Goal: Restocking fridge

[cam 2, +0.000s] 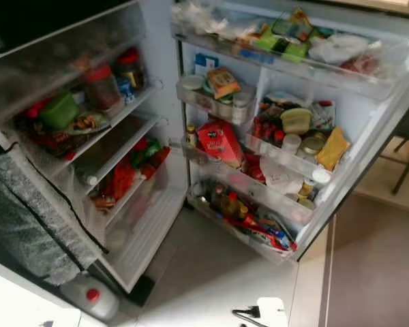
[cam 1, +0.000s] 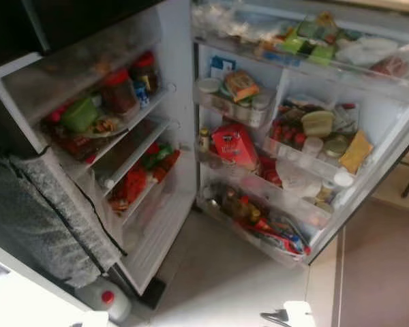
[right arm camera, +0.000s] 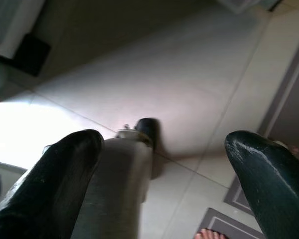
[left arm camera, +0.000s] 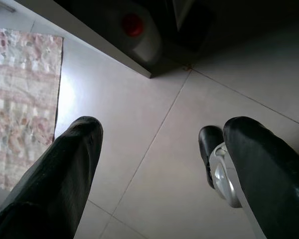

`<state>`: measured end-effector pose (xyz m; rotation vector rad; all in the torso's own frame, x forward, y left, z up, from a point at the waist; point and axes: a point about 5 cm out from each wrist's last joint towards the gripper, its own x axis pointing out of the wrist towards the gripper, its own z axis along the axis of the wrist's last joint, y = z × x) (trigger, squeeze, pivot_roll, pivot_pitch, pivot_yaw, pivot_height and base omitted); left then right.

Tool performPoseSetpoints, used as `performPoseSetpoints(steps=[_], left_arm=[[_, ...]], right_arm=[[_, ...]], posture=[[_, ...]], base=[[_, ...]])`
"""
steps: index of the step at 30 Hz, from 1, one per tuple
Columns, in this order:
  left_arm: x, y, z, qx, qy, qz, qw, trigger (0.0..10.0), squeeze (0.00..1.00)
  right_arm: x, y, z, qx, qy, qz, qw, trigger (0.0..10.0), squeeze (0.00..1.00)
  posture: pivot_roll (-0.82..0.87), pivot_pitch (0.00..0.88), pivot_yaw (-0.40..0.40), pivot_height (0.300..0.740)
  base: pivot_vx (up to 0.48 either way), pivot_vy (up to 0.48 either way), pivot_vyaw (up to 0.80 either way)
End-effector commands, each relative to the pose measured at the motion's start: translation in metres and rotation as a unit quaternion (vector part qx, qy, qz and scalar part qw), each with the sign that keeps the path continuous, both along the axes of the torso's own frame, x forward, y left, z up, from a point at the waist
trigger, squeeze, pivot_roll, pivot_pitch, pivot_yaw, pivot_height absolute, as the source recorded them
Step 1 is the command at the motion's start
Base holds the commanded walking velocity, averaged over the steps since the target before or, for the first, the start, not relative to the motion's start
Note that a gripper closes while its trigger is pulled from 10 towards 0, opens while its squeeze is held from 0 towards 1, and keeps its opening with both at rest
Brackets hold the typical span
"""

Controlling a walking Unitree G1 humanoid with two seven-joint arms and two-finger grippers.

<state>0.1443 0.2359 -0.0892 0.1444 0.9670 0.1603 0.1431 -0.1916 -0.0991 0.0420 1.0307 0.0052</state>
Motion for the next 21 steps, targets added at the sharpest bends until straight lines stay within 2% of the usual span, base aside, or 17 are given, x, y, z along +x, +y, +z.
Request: performPoseSetpoints(steps=[1, 6, 7, 12, 15, 17, 21], left_arm=[[-0.013, 0.012, -0.002, 0.009, 0.025, 0.007, 1.0, 10.0, 0.0], [-0.018, 0.022, -0.001, 0.015, 0.03, 0.007, 0.999, 10.0, 0.0], [-0.018, 0.02, -0.001, 0.015, 0.03, 0.005, 0.999, 10.0, 0.0], [-0.018, 0.011, -0.004, 0.012, 0.031, 0.0, 0.999, 10.0, 0.0], [-0.017, 0.006, -0.005, 0.01, 0.03, -0.001, 0.999, 10.0, 0.0], [-0.016, 0.006, -0.005, 0.009, 0.031, 0.0, 0.999, 10.0, 0.0], [-0.019, 0.018, -0.002, 0.013, 0.032, 0.007, 0.999, 10.0, 0.0]], right_arm=[[0.005, 0.002, 0.001, -0.005, -0.012, -0.016, 1.0, 10.0, 0.0], [0.002, -0.003, 0.002, -0.036, -0.029, -0.09, 0.995, 10.0, 0.0], [0.0, -0.005, 0.002, -0.047, -0.031, -0.128, 0.99, 10.0, 0.0], [-0.004, -0.009, 0.002, -0.079, -0.031, -0.193, 0.978, 10.0, 0.0], [-0.01, -0.011, 0.001, -0.101, -0.026, -0.274, 0.956, 10.0, 0.0], [-0.011, -0.01, 0.001, -0.102, -0.024, -0.293, 0.95, 10.0, 0.0], [-0.011, -0.01, 0.001, -0.102, -0.025, -0.294, 0.95, 10.0, 0.0]], posture=[[-0.01, 0.012, 0.046, 0.74], [-0.02, 0.002, 0.049, 0.74], [-0.03, 0.001, 0.051, 0.74], [-0.03, 0.001, 0.051, 0.74], [-0.04, 0.0, 0.054, 0.74], [-0.04, 0.0, 0.056, 0.74], [-0.04, 0.0, 0.054, 0.74]], base=[[0.0, 0.0, 0.0], [0.0, 0.0, 0.0], [0.0, 0.0, 0.0], [0.0, 0.0, 0.0], [0.0, 0.0, 0.0], [0.0, 0.0, 0.0], [0.0, 0.0, 0.0]])
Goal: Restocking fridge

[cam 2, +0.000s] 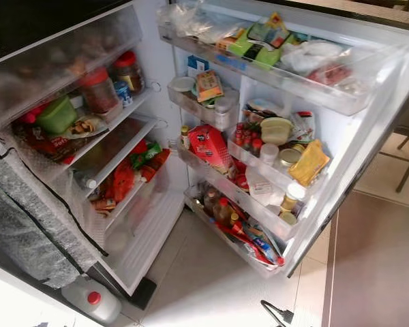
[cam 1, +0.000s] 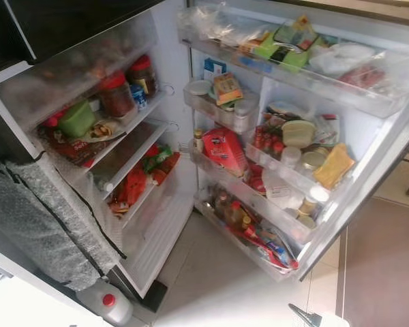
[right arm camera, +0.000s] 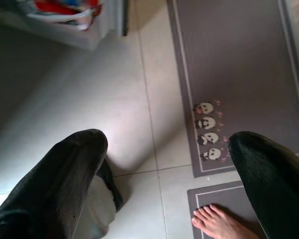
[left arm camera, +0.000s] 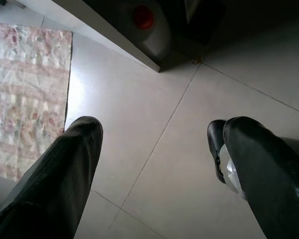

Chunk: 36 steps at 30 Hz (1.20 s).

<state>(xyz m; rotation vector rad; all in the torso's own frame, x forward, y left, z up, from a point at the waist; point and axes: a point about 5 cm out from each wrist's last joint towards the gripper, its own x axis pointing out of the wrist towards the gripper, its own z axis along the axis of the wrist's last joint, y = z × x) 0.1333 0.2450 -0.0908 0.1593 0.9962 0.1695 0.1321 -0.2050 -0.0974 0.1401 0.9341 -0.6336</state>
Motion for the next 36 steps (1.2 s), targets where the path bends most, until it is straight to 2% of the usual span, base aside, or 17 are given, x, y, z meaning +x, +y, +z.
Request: performPoseSetpoints(steps=[1, 7, 8, 10, 12, 16, 18, 21, 24, 27, 29, 31, 36], left_arm=[[-0.009, 0.011, 0.0, 0.006, 0.017, 0.007, 1.0, 10.0, 0.0], [-0.015, 0.016, 0.0, 0.006, 0.02, 0.01, 1.0, 10.0, 0.0], [-0.016, 0.01, -0.002, 0.004, 0.021, 0.008, 1.0, 10.0, 0.0], [-0.015, 0.004, -0.004, 0.001, 0.02, 0.006, 1.0, 10.0, 0.0], [-0.01, -0.013, -0.007, -0.006, 0.018, 0.0, 1.0, 10.0, 0.0], [-0.007, -0.02, -0.008, -0.01, 0.018, -0.003, 1.0, 10.0, 0.0], [-0.006, -0.02, -0.008, -0.011, 0.018, -0.003, 1.0, 10.0, 0.0], [-0.006, -0.01, -0.006, -0.008, 0.019, 0.002, 1.0, 10.0, 0.0], [-0.01, 0.008, -0.002, -0.001, 0.021, 0.011, 1.0, 10.0, 0.0], [-0.012, 0.015, 0.0, 0.002, 0.021, 0.013, 1.0, 10.0, 0.0], [-0.011, 0.011, -0.001, 0.001, 0.02, 0.011, 1.0, 10.0, 0.0], [-0.009, -0.002, -0.004, -0.004, 0.018, 0.005, 1.0, 10.0, 0.0], [-0.007, -0.012, -0.006, -0.009, 0.017, 0.0, 1.0, 10.0, 0.0]], right_arm=[[0.0, 0.004, 0.0, 0.009, -0.004, -0.009, 1.0, 10.0, 0.0], [0.006, 0.005, 0.0, 0.029, -0.015, 0.034, 0.999, 10.0, 0.0], [0.008, 0.006, 0.0, 0.034, -0.015, 0.062, 0.997, 10.0, 0.0], [0.008, 0.006, 0.0, 0.03, -0.004, 0.081, 0.996, 10.0, 0.0], [0.002, 0.005, -0.003, 0.024, 0.042, 0.07, 0.996, 10.0, 0.0], [0.001, 0.004, -0.004, 0.009, 0.078, 0.093, 0.993, 10.0, 0.0], [-0.001, 0.004, -0.005, 0.015, 0.085, 0.082, 0.993, 10.0, 0.0], [-0.003, 0.004, -0.006, 0.011, 0.102, 0.081, 0.992, 10.0, 0.0], [-0.004, 0.003, -0.006, 0.003, 0.109, 0.067, 0.992, 10.0, 0.0], [-0.004, 0.002, -0.005, -0.01, 0.106, 0.053, 0.993, 10.0, 0.0], [-0.004, 0.002, -0.005, -0.018, 0.105, 0.043, 0.993, 10.0, 0.0], [-0.004, 0.002, -0.004, -0.024, 0.106, 0.034, 0.993, 10.0, 0.0], [-0.004, 0.002, -0.004, -0.032, 0.108, 0.021, 0.993, 10.0, 0.0]], posture=[[-0.04, 0.0, 0.054, 0.74], [-0.03, 0.0, 0.053, 0.74], [-0.04, 0.0, 0.053, 0.74], [-0.04, 0.001, 0.053, 0.74], [-0.04, 0.001, 0.051, 0.74], [-0.05, 0.008, 0.051, 0.74], [-0.05, 0.008, 0.051, 0.74], [-0.05, 0.01, 0.048, 0.74], [-0.05, 0.014, 0.047, 0.74], [-0.06, 0.017, 0.05, 0.74], [-0.06, 0.018, 0.049, 0.74], [-0.06, 0.019, 0.05, 0.74], [-0.06, 0.017, 0.051, 0.74]], base=[[0.0, 0.0, 0.0], [0.0, 0.0, 0.0], [0.0, 0.0, 0.0], [0.0, 0.0, 0.0], [0.0, 0.0, 0.0], [0.0, 0.0, 0.0], [0.0, 0.0, 0.0], [0.0, 0.0, 0.0], [0.0, 0.0, 0.0], [0.0, 0.0, 0.0], [0.0, 0.0, 0.0], [0.0, 0.0, 0.0], [0.0, 0.0, 0.0]])
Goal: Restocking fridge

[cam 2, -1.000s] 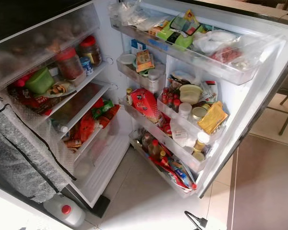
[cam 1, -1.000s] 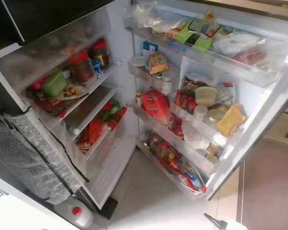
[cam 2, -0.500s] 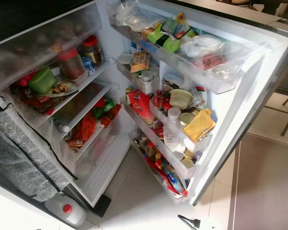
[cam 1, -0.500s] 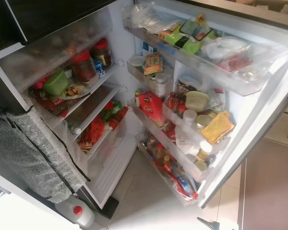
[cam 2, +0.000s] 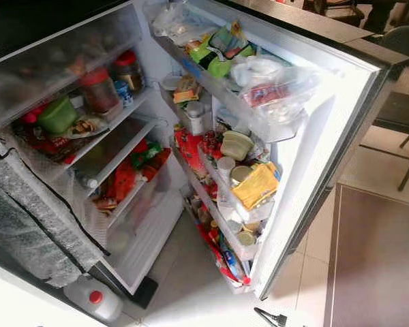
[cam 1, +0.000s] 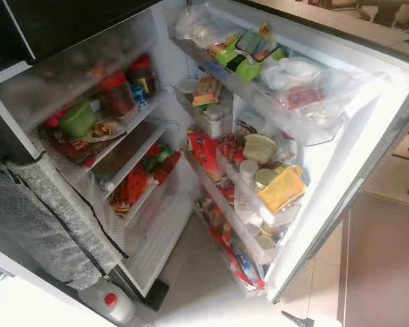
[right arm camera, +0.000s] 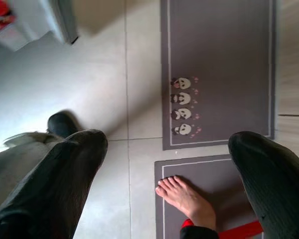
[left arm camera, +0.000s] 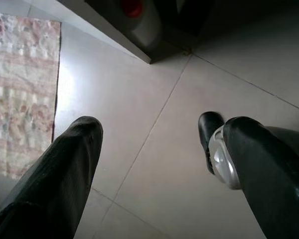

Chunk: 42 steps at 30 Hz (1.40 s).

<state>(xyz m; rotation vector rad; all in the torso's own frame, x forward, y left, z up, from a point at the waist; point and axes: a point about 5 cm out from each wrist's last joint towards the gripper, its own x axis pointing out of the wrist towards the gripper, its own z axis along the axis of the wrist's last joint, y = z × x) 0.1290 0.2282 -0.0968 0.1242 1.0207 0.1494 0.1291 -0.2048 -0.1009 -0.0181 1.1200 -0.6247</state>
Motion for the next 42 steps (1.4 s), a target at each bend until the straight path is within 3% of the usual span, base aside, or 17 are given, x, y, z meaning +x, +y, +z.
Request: performPoseSetpoints(steps=[1, 5, 11, 13, 15, 17, 22, 27, 33, 39, 40, 41, 42], left_arm=[[-0.002, 0.003, 0.0, 0.011, 0.006, -0.002, 1.0, 10.0, 0.0], [0.0, 0.003, 0.0, 0.01, 0.005, -0.002, 1.0, 10.0, 0.0], [0.0, 0.018, 0.004, 0.016, 0.005, 0.004, 1.0, 10.0, 0.0], [-0.001, 0.027, 0.006, 0.02, 0.006, 0.006, 1.0, 10.0, 0.0], [-0.002, 0.029, 0.007, 0.021, 0.006, 0.007, 1.0, 10.0, 0.0], [-0.003, 0.031, 0.007, 0.022, 0.006, 0.009, 1.0, 10.0, 0.0], [0.0, 0.011, 0.002, 0.014, 0.004, -0.001, 1.0, 10.0, 0.0], [0.002, 0.007, 0.002, 0.012, 0.002, -0.002, 1.0, 10.0, 0.0], [0.003, 0.023, 0.006, 0.02, 0.002, 0.005, 1.0, 10.0, 0.0], [0.001, 0.026, 0.007, 0.022, 0.002, 0.005, 1.0, 10.0, 0.0], [0.002, 0.022, 0.006, 0.02, 0.001, 0.002, 1.0, 10.0, 0.0], [0.002, 0.018, 0.005, 0.018, 0.0, 0.0, 1.0, 10.0, 0.0], [0.003, 0.015, 0.004, 0.017, 0.0, -0.001, 1.0, 10.0, 0.0]], right_arm=[[-0.002, 0.002, 0.0, 0.0, -0.002, -0.016, 1.0, 10.0, 0.0], [-0.001, 0.002, 0.0, -0.002, -0.012, -0.018, 1.0, 10.0, 0.0], [0.002, 0.002, 0.002, 0.007, -0.048, -0.024, 0.999, 10.0, 0.0], [0.006, 0.005, 0.002, 0.046, -0.083, -0.023, 0.995, 10.0, 0.0], [0.007, 0.005, 0.003, 0.053, -0.094, -0.018, 0.994, 10.0, 0.0], [0.009, 0.003, 0.007, 0.029, -0.141, -0.051, 0.988, 10.0, 0.0], [0.004, 0.002, 0.008, 0.013, -0.149, -0.123, 0.981, 10.0, 0.0], [0.002, 0.002, 0.008, 0.007, -0.154, -0.16, 0.975, 10.0, 0.0], [0.003, -0.001, 0.013, -0.028, -0.177, -0.168, 0.969, 10.0, 0.0], [0.004, -0.002, 0.016, -0.048, -0.191, -0.158, 0.968, 10.0, 0.0], [0.002, -0.057, 0.029, -0.099, -0.218, -0.156, 0.958, 10.0, 0.0], [0.001, -0.098, 0.046, -0.146, -0.234, -0.142, 0.951, 10.0, 0.0], [0.001, -0.124, 0.059, -0.178, -0.243, -0.131, 0.945, 10.0, 0.0]], posture=[[-0.06, 0.016, 0.051, 0.74], [-0.05, 0.016, 0.051, 0.74], [-0.05, 0.015, 0.052, 0.74], [-0.05, 0.016, 0.052, 0.74], [-0.05, 0.016, 0.053, 0.74], [-0.05, 0.016, 0.053, 0.74], [-0.05, 0.012, 0.052, 0.74], [-0.05, 0.01, 0.053, 0.74], [-0.06, 0.005, 0.059, 0.74], [-0.06, 0.002, 0.063, 0.74], [-0.06, 0.002, 0.064, 0.74], [-0.06, 0.001, 0.064, 0.74], [-0.06, 0.001, 0.064, 0.74]], base=[[0.0, 0.0, 0.0], [0.0, 0.0, 0.0], [0.0, 0.0, 0.0], [0.0, 0.0, 0.0], [0.0, 0.0, 0.0], [0.0, 0.0, 0.0], [0.0, 0.0, 0.0], [0.0, 0.0, 0.0], [0.0, 0.0, 0.0], [0.0, 0.0, 0.0], [0.0, 0.0, 0.0], [0.0, 0.0, 0.0], [0.0, 0.0, 0.0]])
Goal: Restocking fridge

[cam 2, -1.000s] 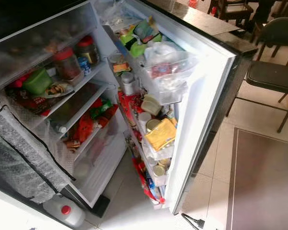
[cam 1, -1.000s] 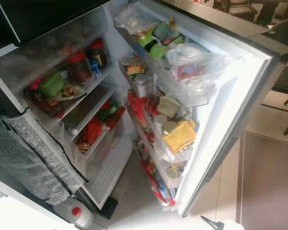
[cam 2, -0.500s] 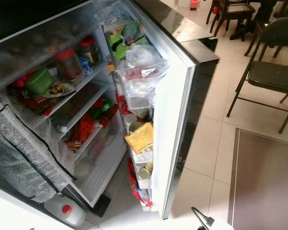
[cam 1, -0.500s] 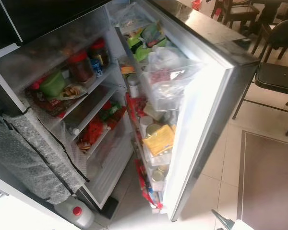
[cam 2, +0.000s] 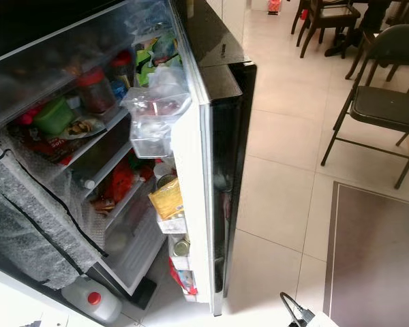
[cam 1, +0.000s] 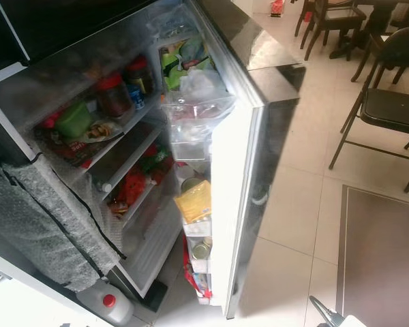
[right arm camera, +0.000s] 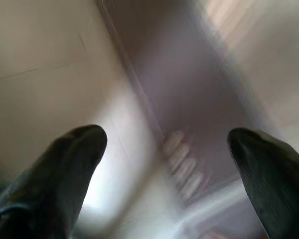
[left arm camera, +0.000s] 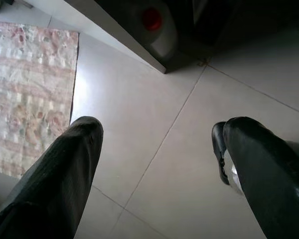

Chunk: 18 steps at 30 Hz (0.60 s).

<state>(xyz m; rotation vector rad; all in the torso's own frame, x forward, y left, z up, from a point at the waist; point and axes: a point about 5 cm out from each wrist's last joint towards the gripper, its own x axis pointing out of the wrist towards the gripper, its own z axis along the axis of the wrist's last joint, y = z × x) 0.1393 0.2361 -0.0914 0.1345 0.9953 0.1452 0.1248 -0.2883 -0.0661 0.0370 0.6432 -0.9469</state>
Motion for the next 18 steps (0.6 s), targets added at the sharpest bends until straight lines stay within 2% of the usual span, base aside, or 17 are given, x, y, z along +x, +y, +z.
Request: performPoseSetpoints(steps=[1, 4, 6, 7, 8, 10, 12, 13, 14, 18], left_arm=[[-0.007, 0.005, -0.001, 0.012, 0.012, 0.003, 1.0, 10.0, 0.0], [-0.007, 0.002, -0.002, 0.011, 0.013, 0.0, 1.0, 10.0, 0.0], [-0.007, 0.003, -0.002, 0.011, 0.013, 0.0, 1.0, 10.0, 0.0], [-0.008, 0.007, -0.001, 0.012, 0.014, 0.002, 1.0, 10.0, 0.0], [-0.01, 0.015, 0.0, 0.016, 0.015, 0.007, 1.0, 10.0, 0.0], [-0.012, 0.021, 0.002, 0.018, 0.015, 0.011, 1.0, 10.0, 0.0], [-0.013, 0.025, 0.002, 0.02, 0.016, 0.013, 1.0, 10.0, 0.0], [-0.015, 0.027, 0.003, 0.022, 0.017, 0.015, 1.0, 10.0, 0.0], [-0.015, 0.027, 0.003, 0.022, 0.017, 0.015, 1.0, 10.0, 0.0], [-0.014, 0.01, -0.002, 0.017, 0.016, 0.007, 1.0, 10.0, 0.0]], right_arm=[[0.006, -0.054, 0.031, -0.066, -0.04, -0.007, 0.997, 10.0, 0.0], [0.012, -0.054, 0.031, -0.046, -0.036, 0.04, 0.997, 10.0, 0.0], [0.012, -0.054, 0.031, -0.045, -0.035, 0.05, 0.997, 10.0, 0.0], [0.027, -0.045, 0.032, -0.036, -0.051, 0.057, 0.996, 10.0, 0.0], [0.049, -0.033, 0.036, -0.026, -0.077, 0.068, 0.994, 10.0, 0.0], [0.057, -0.028, 0.038, -0.024, -0.087, 0.074, 0.993, 10.0, 0.0], [0.063, -0.028, 0.043, -0.043, -0.088, 0.097, 0.99, 10.0, 0.0], [0.071, -0.028, 0.049, -0.063, -0.095, 0.122, 0.986, 10.0, 0.0], [0.071, -0.028, 0.049, -0.063, -0.095, 0.122, 0.986, 10.0, 0.0], [0.095, -0.028, 0.072, -0.107, -0.145, 0.168, 0.969, 10.0, 0.0]], posture=[[-0.06, 0.001, 0.064, 0.74], [-0.07, 0.0, 0.066, 0.74], [-0.07, 0.0, 0.066, 0.74], [-0.06, 0.0, 0.064, 0.74], [-0.06, 0.0, 0.064, 0.74], [-0.06, 0.0, 0.064, 0.74], [-0.06, 0.0, 0.064, 0.74], [-0.06, 0.004, 0.066, 0.74], [-0.06, 0.004, 0.066, 0.74], [-0.06, 0.007, 0.067, 0.74]], base=[[0.0, 0.0, 0.0], [0.0, 0.0, 0.0], [0.0, 0.0, 0.0], [0.0, 0.0, 0.0], [0.0, 0.0, 0.0], [0.0, 0.0, 0.0], [0.0, 0.0, 0.0], [0.0, 0.0, 0.0], [0.0, 0.0, 0.0], [0.0, 0.0, 0.0]])
